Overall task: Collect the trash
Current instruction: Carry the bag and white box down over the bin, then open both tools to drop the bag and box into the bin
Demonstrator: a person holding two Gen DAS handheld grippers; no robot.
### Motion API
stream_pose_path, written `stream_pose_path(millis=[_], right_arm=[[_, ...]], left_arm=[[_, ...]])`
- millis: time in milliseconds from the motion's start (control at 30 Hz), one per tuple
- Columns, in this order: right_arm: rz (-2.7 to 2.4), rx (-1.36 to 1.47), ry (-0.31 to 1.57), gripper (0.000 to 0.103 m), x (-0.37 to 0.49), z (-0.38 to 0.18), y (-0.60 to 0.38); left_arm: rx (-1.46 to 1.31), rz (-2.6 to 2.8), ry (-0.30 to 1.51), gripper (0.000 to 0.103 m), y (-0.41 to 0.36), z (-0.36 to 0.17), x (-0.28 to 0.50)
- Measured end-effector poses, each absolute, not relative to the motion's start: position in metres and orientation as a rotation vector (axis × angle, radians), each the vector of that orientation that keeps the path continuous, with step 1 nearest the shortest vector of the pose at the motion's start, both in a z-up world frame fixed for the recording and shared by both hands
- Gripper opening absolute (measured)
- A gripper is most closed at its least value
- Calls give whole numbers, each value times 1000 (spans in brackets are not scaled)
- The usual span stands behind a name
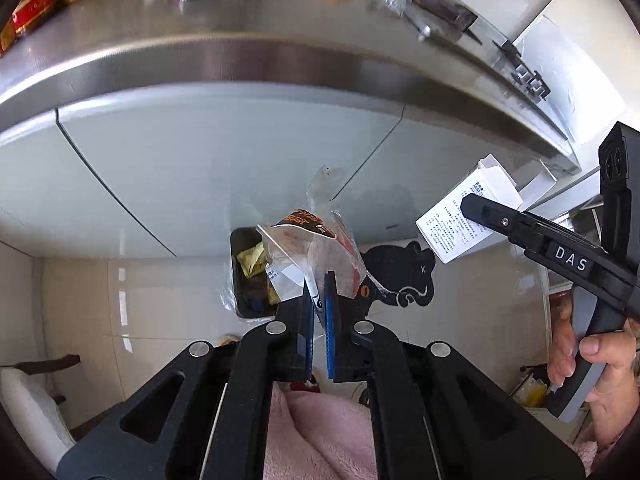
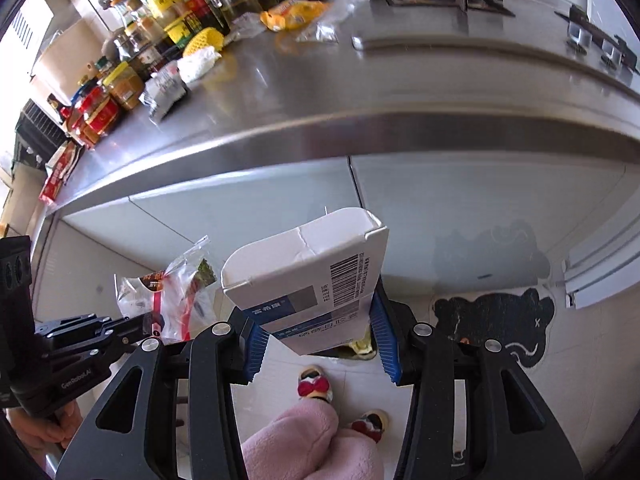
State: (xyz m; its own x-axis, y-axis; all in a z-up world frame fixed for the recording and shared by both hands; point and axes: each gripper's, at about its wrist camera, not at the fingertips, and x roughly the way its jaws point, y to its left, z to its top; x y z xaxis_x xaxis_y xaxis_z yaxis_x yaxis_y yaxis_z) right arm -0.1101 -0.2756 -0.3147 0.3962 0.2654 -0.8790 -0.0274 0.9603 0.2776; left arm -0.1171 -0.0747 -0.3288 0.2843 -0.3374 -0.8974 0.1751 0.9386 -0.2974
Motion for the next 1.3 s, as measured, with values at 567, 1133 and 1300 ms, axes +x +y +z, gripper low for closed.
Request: stream_pose_path(millis=[567,1133,1300], right_arm=[[93,387,1399,47,-64,-485,-253],[86,466,1431,79,-37,-498,-246],[82,460,1400,86,-44,-465,-255]], left_arm=[[-138,-331,1491,3,-97,-511,-78],[-161,-282,1528,63,-80,-534,-63],[-166,-285,1478,80,-74,-495,-67]])
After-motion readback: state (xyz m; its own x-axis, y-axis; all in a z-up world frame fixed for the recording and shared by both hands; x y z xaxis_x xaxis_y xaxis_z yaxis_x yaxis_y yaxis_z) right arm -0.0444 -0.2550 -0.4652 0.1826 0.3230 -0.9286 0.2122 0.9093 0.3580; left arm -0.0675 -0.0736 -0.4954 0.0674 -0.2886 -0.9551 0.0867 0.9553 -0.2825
